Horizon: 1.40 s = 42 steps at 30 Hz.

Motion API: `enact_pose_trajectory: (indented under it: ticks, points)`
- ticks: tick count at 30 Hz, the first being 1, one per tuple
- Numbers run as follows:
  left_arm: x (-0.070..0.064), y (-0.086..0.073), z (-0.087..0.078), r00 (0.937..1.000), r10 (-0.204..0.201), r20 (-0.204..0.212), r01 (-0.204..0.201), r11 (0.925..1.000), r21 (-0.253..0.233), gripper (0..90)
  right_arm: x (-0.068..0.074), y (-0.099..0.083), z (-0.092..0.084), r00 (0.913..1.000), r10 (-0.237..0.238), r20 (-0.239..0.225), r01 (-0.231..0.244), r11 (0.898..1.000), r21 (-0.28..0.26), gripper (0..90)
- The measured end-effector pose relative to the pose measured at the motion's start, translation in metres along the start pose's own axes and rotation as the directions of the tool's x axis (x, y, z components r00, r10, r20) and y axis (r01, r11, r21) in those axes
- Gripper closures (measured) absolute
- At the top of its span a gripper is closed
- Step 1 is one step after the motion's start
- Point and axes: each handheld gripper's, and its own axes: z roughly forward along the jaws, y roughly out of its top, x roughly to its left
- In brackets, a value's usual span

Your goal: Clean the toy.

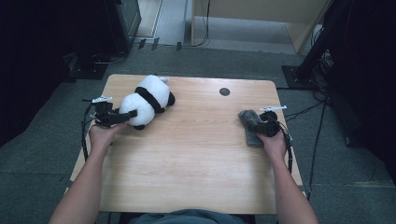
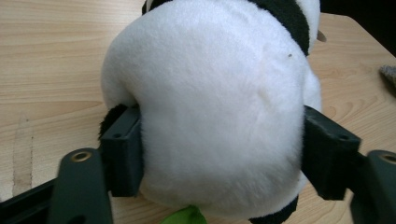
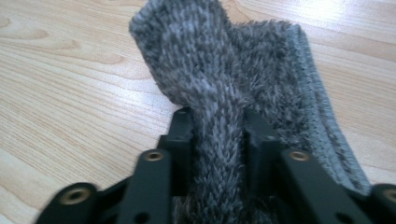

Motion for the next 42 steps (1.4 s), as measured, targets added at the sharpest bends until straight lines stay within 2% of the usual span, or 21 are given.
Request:
enact_pose_trajectory:
  ticks: [3, 5, 9, 12, 13, 14, 16, 18, 20, 21, 22, 26, 30, 33, 36, 37, 39, 42]
  points:
    - [0.0, 0.002, -0.001, 1.0, -0.002, 0.003, 0.002, 0.9999, 0.012, 19.1, -0.001, 0.0, 0.001, 0.9996, 0.019, -0.019, -0.019, 1.0, -0.005, 49.7]
    - [0.0, 0.003, -0.001, 1.0, 0.0, 0.002, 0.0, 0.9998, 0.02, 16.6, -0.001, 0.001, -0.001, 0.9995, 0.023, -0.021, -0.023, 1.0, -0.007, 44.7]
    - [-0.001, 0.005, -0.004, 0.9999, -0.005, -0.012, 0.005, 0.9998, 0.021, 14.5, -0.003, 0.002, -0.007, 0.9987, 0.038, -0.034, -0.04, 0.998, -0.045, 36.3]
    - [-0.004, 0.007, -0.01, 0.9989, 0.027, -0.039, -0.027, 0.9996, 0.003, 14.4, -0.004, 0.003, -0.012, 0.9976, 0.056, -0.04, -0.059, 0.996, -0.065, 33.4]
    - [-0.004, 0.007, -0.01, 0.9989, 0.027, -0.039, -0.027, 0.9996, 0.003, 14.5, -0.003, 0.003, -0.014, 0.9979, 0.055, -0.034, -0.057, 0.996, -0.069, 33.0]
    - [-0.007, 0.008, -0.016, 0.9977, 0.047, -0.05, -0.048, 0.9986, -0.021, 14.6, -0.002, 0.004, -0.016, 0.9984, 0.05, -0.026, -0.052, 0.996, -0.074, 32.6]
    - [-0.009, 0.01, -0.022, 0.9979, 0.056, -0.033, -0.058, 0.9974, -0.042, 14.6, 0.0, 0.004, -0.019, 0.9991, 0.038, -0.019, -0.04, 0.996, -0.081, 32.6]
    - [-0.012, 0.011, -0.025, 0.9967, 0.078, -0.025, -0.079, 0.9961, -0.041, 14.6, 0.003, 0.005, -0.022, 0.9992, 0.032, -0.023, -0.034, 0.996, -0.086, 32.6]
    - [-0.017, 0.011, -0.027, 0.994, 0.103, -0.036, -0.104, 0.9939, -0.036, 14.5, 0.006, 0.005, -0.026, 0.9993, 0.021, -0.032, -0.024, 0.996, -0.09, 32.7]
    - [-0.017, 0.011, -0.027, 0.994, 0.103, -0.036, -0.104, 0.9939, -0.036, 14.6, 0.006, 0.005, -0.026, 0.9993, 0.021, -0.032, -0.024, 0.996, -0.09, 32.7]
    - [-0.022, 0.012, -0.028, 0.9942, 0.105, -0.026, -0.105, 0.9938, -0.036, 14.6, 0.012, 0.005, -0.03, 0.9996, 0.007, -0.029, -0.01, 0.995, -0.097, 32.7]
    - [-0.034, 0.015, -0.031, 0.9935, 0.113, -0.015, -0.113, 0.9934, -0.019, 15.5, 0.02, 0.004, -0.041, 0.9995, 0.0, -0.032, -0.004, 0.992, -0.126, 33.1]
    - [-0.046, 0.017, -0.035, 0.9916, 0.127, 0.022, -0.126, 0.9912, -0.039, 16.5, 0.033, 0.004, -0.054, 0.9987, -0.03, -0.041, 0.023, 0.987, -0.158, 33.5]
    - [-0.057, 0.017, -0.036, 0.9872, 0.155, 0.04, -0.153, 0.9871, -0.049, 18.3, 0.043, 0.003, -0.058, 0.9974, -0.052, -0.05, 0.043, 0.984, -0.171, 33.6]
    - [-0.069, 0.016, -0.034, 0.9834, 0.167, 0.071, -0.163, 0.9847, -0.063, 20.2, 0.055, 0.002, -0.059, 0.9942, -0.089, -0.061, 0.077, 0.981, -0.176, 33.8]
    - [-0.069, 0.016, -0.034, 0.9834, 0.167, 0.071, -0.163, 0.9847, -0.063, 20.2, 0.059, 0.001, -0.059, 0.9933, -0.096, -0.064, 0.084, 0.982, -0.171, 34.2]
    - [-0.079, 0.013, -0.028, 0.9758, 0.201, 0.085, -0.199, 0.9793, -0.04, 20.2, 0.065, -0.001, -0.057, 0.9893, -0.122, -0.081, 0.106, 0.979, -0.174, 37.4]
    - [-0.087, 0.009, -0.02, 0.9716, 0.216, 0.097, -0.214, 0.9764, -0.03, 20.1, 0.073, -0.003, -0.055, 0.9842, -0.144, -0.103, 0.123, 0.975, -0.183, 37.4]
